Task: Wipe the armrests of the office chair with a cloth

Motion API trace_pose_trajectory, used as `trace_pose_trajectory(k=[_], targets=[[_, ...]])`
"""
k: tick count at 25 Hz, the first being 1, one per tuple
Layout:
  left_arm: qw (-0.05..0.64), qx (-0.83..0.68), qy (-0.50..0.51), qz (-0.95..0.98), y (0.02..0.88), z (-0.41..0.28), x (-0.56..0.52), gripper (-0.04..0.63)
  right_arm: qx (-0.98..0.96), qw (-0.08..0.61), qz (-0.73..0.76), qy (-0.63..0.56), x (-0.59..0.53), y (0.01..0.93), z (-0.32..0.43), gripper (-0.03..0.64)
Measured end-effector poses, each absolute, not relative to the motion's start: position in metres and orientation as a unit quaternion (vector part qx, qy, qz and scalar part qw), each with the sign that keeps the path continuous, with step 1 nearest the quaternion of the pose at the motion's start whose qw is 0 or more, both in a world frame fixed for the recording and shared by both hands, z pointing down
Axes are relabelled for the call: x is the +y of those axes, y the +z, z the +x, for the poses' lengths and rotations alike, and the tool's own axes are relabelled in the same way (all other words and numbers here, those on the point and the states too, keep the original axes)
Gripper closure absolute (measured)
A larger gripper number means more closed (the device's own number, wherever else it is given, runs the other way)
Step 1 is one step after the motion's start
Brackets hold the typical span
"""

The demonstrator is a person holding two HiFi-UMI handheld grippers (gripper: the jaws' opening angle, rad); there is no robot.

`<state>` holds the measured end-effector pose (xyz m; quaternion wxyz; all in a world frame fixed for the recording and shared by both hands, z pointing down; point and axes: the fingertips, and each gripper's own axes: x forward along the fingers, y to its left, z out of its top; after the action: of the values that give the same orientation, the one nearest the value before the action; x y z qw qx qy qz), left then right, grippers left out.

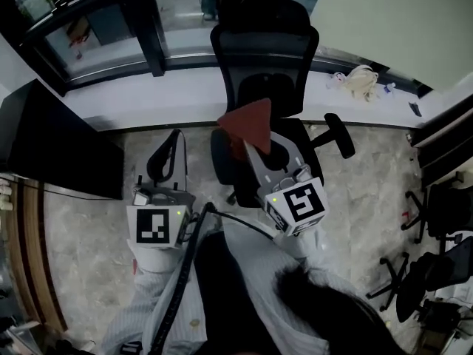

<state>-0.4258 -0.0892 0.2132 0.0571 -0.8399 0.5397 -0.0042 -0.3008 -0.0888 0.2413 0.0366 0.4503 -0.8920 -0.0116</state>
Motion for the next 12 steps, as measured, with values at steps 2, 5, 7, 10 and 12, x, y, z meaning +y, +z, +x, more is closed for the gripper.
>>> trace_pose_trajectory(k=[2,5,7,10,12], targets=[[0.054,0.536,-0.004,-0.843,0.213,-0.423,-0.087,0.592,-0.890,0.032,0.454,-0.014,-0.085,0.239,-0.296,0.586],[0.051,0.533,-0.001,-0.844,0.215,-0.423,-0.085,0.592,-0.890,0.035,0.455,-0.016,-0.082,0.239,-0.295,0.588],[0.050,0.534,-0.003,-0.844,0.217,-0.425,-0.083,0.592,-0.890,0.037,0.454,-0.013,-0.080,0.241,-0.295,0.588],[0.047,0.538,-0.004,-0.841,0.218,-0.433,-0.081,0.592,-0.890,0.038,0.454,-0.009,-0.079,0.242,-0.299,0.588],[0.046,0.540,-0.004,-0.840,0.218,-0.438,-0.081,0.592,-0.891,0.039,0.453,-0.007,-0.079,0.242,-0.303,0.588]])
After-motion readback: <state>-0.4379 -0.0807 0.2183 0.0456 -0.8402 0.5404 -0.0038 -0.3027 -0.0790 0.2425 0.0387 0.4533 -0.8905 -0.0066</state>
